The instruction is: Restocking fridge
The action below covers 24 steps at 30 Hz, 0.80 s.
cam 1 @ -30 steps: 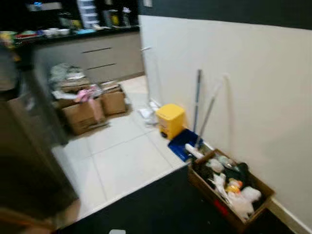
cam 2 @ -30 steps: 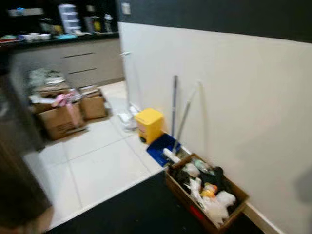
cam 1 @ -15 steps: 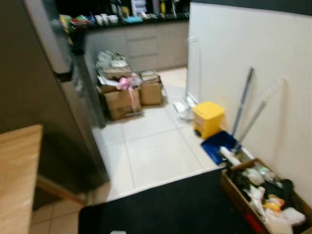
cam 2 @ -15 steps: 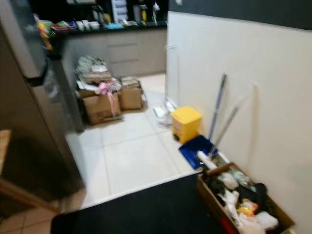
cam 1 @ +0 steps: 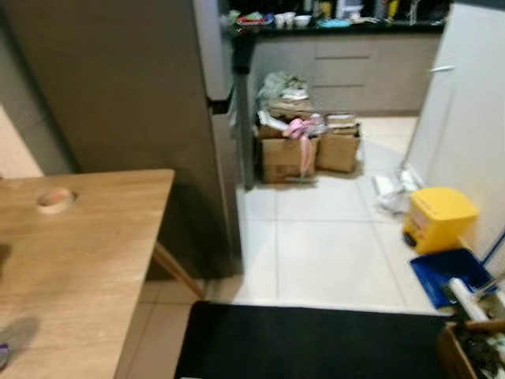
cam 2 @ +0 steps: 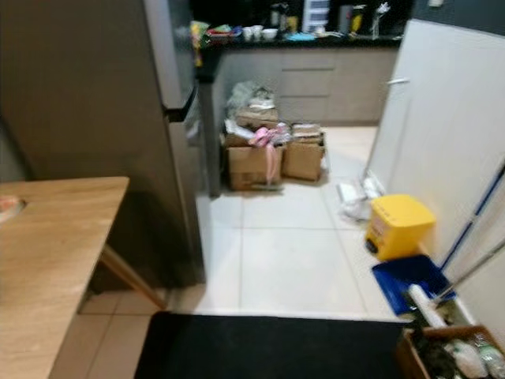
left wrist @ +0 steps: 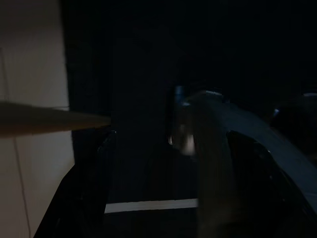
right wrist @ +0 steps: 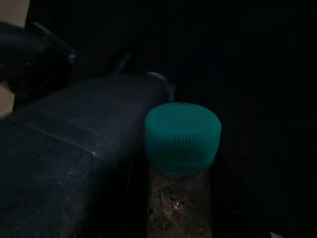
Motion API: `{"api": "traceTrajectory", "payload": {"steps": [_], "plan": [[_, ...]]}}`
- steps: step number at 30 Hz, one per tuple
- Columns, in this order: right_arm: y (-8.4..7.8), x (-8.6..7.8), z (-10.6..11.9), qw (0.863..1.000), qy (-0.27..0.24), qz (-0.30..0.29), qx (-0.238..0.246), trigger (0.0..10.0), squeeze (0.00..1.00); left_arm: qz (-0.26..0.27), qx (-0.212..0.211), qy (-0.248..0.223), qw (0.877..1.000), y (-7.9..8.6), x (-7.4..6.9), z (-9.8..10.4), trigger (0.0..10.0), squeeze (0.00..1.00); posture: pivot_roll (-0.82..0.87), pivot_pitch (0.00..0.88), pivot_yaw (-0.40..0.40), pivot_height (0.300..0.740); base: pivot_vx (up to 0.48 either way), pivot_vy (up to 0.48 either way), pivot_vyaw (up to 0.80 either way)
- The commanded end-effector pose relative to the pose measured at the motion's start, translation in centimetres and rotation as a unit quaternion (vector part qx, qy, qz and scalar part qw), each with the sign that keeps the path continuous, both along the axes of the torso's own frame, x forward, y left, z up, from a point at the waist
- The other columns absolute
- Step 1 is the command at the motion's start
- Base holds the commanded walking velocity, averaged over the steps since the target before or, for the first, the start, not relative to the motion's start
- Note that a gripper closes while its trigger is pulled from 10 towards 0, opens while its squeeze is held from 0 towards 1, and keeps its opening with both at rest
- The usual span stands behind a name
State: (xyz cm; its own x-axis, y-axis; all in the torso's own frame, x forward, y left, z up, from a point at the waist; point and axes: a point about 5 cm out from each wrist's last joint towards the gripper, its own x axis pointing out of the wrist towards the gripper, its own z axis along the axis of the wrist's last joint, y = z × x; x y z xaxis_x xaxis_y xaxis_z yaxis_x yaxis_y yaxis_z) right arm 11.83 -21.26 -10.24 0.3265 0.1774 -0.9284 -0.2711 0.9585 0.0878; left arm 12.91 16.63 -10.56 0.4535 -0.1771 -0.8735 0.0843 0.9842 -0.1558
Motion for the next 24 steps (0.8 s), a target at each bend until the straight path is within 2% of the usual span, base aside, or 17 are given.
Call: {"api": "traceTrajectory", "payload": {"steps": [1,24], "plan": [[-0.07,-0.24,-0.09,1.0,0.004,-0.005,-0.005,10.0,0.0,-0.013,-0.002,0.002,1.0,-0.23,0.01,-0.01,10.0,0.0,-0.08,0.0,0.008,0.734,0.0,0.0,0.73],[0.02,-0.31,-0.13,1.0,0.004,-0.02,-0.001,10.0,0.0,-0.012,-0.013,0.005,1.0,-0.49,-0.14,-0.06,10.0,0.0,-0.08,0.0,0.008,0.734,0.0,-0.458,0.0]]}}
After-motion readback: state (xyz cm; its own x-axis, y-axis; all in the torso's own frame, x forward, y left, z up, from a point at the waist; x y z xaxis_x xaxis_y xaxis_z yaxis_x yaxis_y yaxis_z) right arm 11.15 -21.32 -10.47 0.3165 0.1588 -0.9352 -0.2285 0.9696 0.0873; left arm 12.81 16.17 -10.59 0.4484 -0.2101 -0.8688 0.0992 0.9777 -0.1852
